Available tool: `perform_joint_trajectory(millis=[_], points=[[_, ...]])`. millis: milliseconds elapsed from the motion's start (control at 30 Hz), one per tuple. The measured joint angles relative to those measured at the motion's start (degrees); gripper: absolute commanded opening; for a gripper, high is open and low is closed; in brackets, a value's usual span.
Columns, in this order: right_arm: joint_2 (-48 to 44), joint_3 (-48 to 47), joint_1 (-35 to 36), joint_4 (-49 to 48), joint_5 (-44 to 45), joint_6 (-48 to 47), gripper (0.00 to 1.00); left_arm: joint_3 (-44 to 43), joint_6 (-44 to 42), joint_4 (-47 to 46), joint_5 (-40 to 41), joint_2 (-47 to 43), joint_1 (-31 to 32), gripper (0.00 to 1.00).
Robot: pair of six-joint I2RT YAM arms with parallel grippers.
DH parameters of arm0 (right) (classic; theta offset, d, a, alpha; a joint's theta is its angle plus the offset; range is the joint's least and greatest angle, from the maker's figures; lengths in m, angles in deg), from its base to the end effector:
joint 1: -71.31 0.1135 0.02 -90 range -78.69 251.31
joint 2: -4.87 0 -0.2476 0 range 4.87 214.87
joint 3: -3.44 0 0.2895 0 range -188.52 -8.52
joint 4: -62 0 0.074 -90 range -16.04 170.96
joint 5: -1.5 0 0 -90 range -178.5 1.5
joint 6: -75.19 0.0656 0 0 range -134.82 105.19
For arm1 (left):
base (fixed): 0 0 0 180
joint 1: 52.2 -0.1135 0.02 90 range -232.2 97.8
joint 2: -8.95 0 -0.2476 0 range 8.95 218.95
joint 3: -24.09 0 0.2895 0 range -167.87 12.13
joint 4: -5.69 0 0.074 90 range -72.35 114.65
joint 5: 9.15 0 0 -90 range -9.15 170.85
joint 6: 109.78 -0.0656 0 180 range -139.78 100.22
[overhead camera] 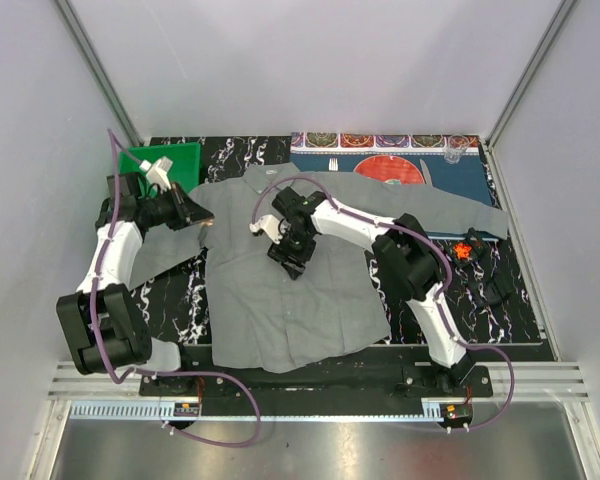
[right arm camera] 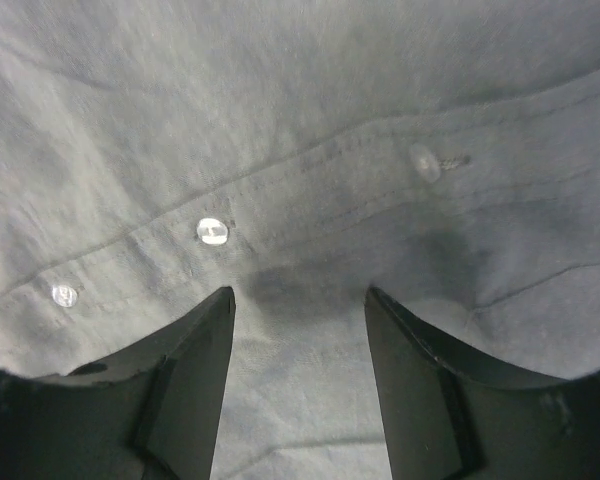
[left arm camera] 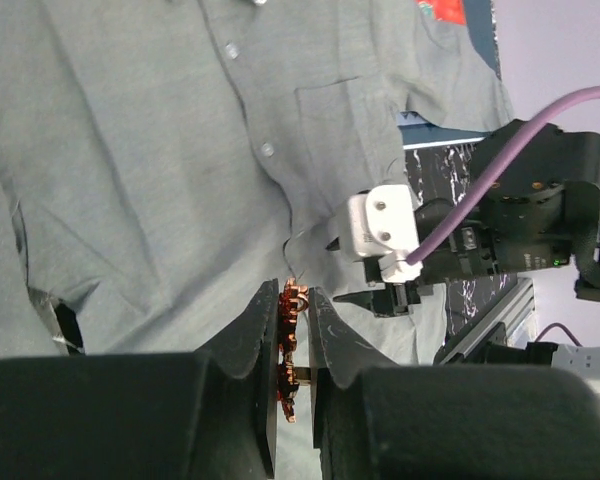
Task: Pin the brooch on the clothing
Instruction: Adjust the clothes at the center of the board.
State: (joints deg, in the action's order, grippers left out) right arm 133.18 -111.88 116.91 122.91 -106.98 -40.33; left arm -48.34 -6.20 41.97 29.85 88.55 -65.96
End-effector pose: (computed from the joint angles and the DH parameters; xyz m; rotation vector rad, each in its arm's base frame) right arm 0.3303 0.3670 0.1118 -1.7257 2.3003 0.5314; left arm 0.3484 0.0328 0.2416 -0.0791 2.1834 -1.0194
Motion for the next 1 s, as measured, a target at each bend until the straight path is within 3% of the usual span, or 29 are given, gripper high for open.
perform_joint_trajectory(millis=[267,733,900,1000], points=[[-1.4,3.5,0.0,1.0,-1.0,-2.3,0.6,3.4,1.0,-0.6,0.7,1.7,-0.6,0.0],[-10.3,17.7,0.0,3.8,-2.2,-9.7,0.6,4.7,0.9,-0.8,0.7,1.5,-2.8,0.0],[-10.6,17.6,-0.5,7.2,-2.7,-10.4,0.57,6.6,0.6,-0.1,0.7,1.4,-2.8,0.0],[-10.7,12.8,-1.9,9.1,-4.7,-7.1,0.56,8.1,0.6,-0.2,0.7,1.0,-2.8,0.0]])
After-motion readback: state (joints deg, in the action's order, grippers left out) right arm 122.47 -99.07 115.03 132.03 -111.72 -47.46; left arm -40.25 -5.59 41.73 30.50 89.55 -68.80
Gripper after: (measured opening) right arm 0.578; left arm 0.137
